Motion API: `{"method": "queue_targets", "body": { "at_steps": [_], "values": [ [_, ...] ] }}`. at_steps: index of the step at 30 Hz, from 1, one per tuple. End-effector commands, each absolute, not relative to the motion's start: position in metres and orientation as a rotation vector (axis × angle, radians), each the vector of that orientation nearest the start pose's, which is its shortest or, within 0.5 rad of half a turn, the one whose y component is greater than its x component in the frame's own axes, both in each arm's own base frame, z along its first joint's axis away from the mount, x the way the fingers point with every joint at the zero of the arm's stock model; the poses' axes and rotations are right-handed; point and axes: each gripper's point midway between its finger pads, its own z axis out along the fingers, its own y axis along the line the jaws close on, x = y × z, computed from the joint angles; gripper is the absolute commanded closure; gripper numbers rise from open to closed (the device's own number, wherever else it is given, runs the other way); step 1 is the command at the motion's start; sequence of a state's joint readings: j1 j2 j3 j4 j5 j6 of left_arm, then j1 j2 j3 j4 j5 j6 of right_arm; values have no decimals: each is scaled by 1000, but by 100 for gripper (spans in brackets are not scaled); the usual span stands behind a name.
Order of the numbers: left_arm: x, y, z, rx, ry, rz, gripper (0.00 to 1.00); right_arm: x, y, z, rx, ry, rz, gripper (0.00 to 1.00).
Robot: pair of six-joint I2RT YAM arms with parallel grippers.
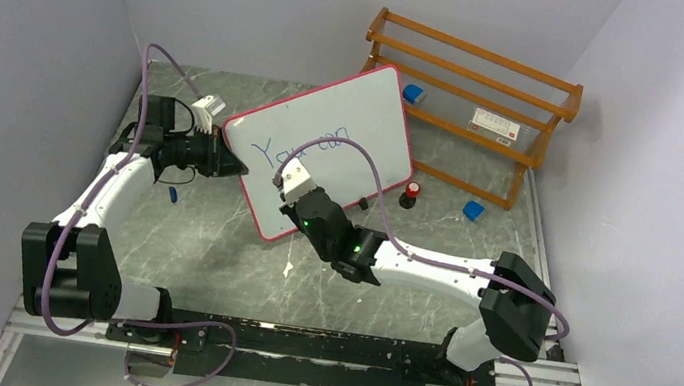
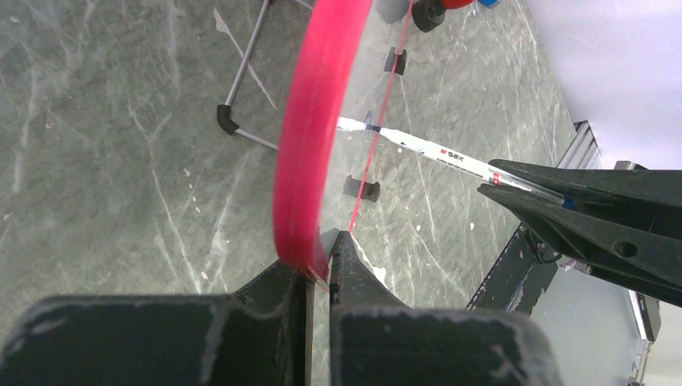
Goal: Write a sentence on the whiteboard
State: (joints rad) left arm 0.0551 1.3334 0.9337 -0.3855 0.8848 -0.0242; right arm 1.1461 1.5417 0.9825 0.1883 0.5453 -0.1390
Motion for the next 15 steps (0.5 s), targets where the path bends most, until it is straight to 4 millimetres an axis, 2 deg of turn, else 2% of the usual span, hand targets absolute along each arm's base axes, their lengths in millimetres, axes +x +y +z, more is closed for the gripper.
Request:
{"method": "queue_targets", "body": {
  "at_steps": [1, 15],
  "values": [
    [332, -94, 148, 324, 2219, -774, 95, 267, 361, 167, -847, 1738, 153, 100],
    [332, -94, 148, 324, 2219, -771, 95, 260, 348, 150, -876, 1785, 133, 100]
  ]
}}
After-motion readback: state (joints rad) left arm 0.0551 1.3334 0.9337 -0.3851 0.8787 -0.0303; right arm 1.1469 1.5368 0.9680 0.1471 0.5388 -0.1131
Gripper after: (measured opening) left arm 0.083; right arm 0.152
